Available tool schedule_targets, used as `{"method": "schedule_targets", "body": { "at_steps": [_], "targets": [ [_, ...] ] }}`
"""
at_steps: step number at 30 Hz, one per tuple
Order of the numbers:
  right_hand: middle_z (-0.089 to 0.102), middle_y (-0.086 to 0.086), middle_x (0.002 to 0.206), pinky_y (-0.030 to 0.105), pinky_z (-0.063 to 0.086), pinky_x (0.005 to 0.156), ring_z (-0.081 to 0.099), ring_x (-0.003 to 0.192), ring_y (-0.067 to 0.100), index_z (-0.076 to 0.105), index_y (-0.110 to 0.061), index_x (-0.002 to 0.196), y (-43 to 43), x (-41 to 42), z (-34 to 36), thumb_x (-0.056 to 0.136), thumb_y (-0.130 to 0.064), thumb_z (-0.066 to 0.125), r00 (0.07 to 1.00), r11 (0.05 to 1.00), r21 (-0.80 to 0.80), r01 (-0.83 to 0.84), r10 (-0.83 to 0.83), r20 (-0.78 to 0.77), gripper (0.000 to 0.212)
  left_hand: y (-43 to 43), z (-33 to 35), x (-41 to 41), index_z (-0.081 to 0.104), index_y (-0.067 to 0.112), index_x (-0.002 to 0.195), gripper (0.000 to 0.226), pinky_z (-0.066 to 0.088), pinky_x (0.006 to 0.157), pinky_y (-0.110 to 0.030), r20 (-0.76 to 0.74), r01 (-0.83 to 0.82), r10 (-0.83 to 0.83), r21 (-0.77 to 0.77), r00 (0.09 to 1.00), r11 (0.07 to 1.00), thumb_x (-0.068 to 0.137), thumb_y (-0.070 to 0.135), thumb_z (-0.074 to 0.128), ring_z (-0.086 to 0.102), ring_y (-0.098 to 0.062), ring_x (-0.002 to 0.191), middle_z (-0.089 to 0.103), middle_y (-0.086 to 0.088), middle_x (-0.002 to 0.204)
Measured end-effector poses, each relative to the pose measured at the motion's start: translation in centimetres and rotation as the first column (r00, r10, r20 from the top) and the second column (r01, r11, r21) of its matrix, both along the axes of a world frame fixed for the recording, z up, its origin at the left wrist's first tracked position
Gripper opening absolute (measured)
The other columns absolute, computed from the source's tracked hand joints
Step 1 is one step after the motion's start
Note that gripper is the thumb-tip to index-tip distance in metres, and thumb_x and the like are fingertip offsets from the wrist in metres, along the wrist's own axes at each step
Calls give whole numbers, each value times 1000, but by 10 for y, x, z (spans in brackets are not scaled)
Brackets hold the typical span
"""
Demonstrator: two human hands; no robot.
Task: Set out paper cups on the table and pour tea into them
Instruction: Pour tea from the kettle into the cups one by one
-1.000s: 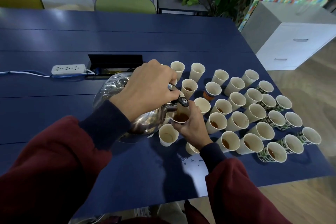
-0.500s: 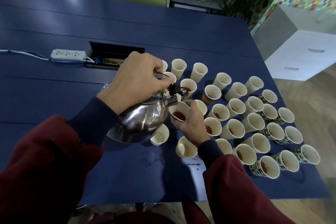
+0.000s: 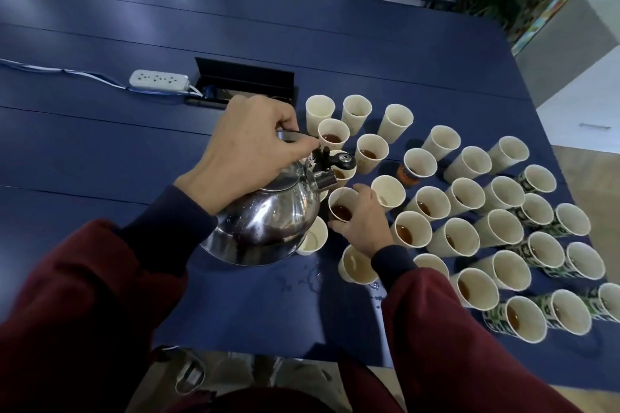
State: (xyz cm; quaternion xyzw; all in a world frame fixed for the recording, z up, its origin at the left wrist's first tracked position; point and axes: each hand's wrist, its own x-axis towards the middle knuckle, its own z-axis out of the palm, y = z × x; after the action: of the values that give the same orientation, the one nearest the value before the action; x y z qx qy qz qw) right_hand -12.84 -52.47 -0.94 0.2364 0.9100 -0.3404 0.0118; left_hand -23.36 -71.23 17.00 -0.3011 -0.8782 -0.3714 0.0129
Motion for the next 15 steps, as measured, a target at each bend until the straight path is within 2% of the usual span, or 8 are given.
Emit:
{"method": "schedule_targets", "body": {
  "at_steps": [3,6,8,10,13,15],
  "targets": [
    [40,12,150,34,34,110,40,138,28,32,-6,150,1,15,9,73,-27,89,999,1000,0,25,-25,-33,98,-3,0,1,69,15,66,31,49,61,-34,8,26,-26,-5,1000,1000,78,42,78,58,-13,61,62,5,59],
    [50,9,138,27,38,99,47,128,25,39,-8,143,0,40,22,69,-35,91,996,999,1,47,-47,-70,94,-5,-1,2,69,13,64,34,43,60,-24,18,64,-64,4,998,998,78,43,78,58,-17,62,62,0,59],
    [52,8,135,28,40,98,50,124,23,43,-12,142,-2,61,25,64,-46,91,999,999,19,34,-34,1,98,-7,-1,3,68,13,63,32,37,57,-17,27,87,-88,19,996,996,78,38,80,57,-20,61,61,-2,57],
    [50,8,138,32,42,100,50,125,24,43,-12,142,-9,78,22,61,-52,91,994,999,49,8,-13,104,102,-10,0,4,69,13,63,30,37,56,-18,29,119,-120,22,992,993,78,37,80,57,-19,60,61,-1,57],
    [48,9,136,33,42,94,50,123,29,42,-11,140,-21,95,8,63,-40,91,981,996,86,-28,10,196,96,-13,1,7,71,14,65,29,36,55,-17,33,155,-156,27,987,987,78,38,80,56,-15,60,60,6,57],
    [51,9,132,30,40,86,53,119,30,44,-11,136,-30,101,-2,69,-32,89,990,992,127,5,-23,142,84,-18,1,9,71,14,66,28,36,55,-14,37,171,-172,33,984,985,78,38,80,55,-10,58,59,11,56]
  ]
}}
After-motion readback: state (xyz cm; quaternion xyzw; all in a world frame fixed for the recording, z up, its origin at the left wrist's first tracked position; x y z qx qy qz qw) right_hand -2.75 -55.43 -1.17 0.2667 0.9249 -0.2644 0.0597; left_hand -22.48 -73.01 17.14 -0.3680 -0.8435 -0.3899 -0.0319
